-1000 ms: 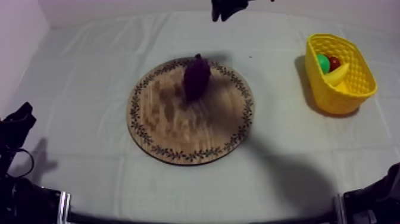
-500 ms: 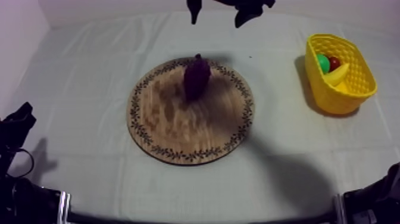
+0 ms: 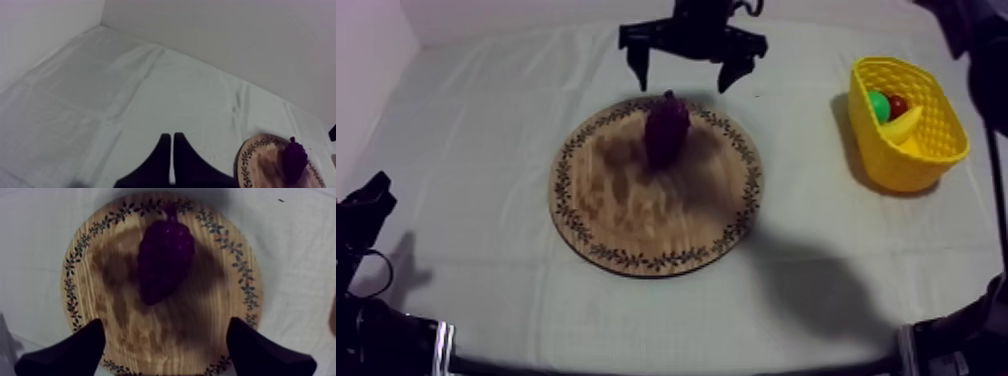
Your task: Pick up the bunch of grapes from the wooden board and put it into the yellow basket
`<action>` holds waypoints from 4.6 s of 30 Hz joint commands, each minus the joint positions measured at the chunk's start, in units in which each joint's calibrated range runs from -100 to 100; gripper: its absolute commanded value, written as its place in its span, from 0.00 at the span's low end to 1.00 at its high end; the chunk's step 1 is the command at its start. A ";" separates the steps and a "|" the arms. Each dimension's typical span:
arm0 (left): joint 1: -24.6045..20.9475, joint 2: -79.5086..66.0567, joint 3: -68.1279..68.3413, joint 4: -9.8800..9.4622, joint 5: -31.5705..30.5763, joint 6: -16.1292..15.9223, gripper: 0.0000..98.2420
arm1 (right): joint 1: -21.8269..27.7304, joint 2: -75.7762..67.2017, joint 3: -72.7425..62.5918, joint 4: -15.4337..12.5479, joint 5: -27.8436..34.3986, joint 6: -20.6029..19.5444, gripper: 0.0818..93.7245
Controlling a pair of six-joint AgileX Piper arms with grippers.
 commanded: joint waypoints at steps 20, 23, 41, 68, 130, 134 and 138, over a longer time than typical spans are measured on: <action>0.02 0.01 -0.04 -0.02 -0.01 -0.02 0.00 | 0.08 20.21 -16.16 -0.40 0.80 -0.65 0.76; 0.02 0.01 -0.04 -0.02 -0.01 -0.02 0.00 | 0.37 21.99 -17.56 -0.42 0.83 -0.74 0.76; 0.02 0.01 -0.04 -0.02 -0.01 -0.02 0.00 | 1.02 28.28 -22.56 -0.42 0.79 0.73 0.62; 0.02 0.01 -0.04 -0.02 -0.01 -0.02 0.00 | 2.38 12.25 -16.12 0.48 0.89 5.74 0.38; 0.02 0.01 -0.04 -0.02 -0.01 -0.02 0.00 | 31.59 -11.55 30.04 10.50 -7.18 24.47 0.66; 0.02 0.01 -0.04 -0.02 -0.01 -0.02 0.00 | 31.83 -11.59 29.91 10.25 -7.03 24.27 0.79; 0.02 0.01 -0.04 -0.02 -0.01 -0.02 0.00 | 31.97 -12.38 28.89 9.76 -6.27 24.34 0.86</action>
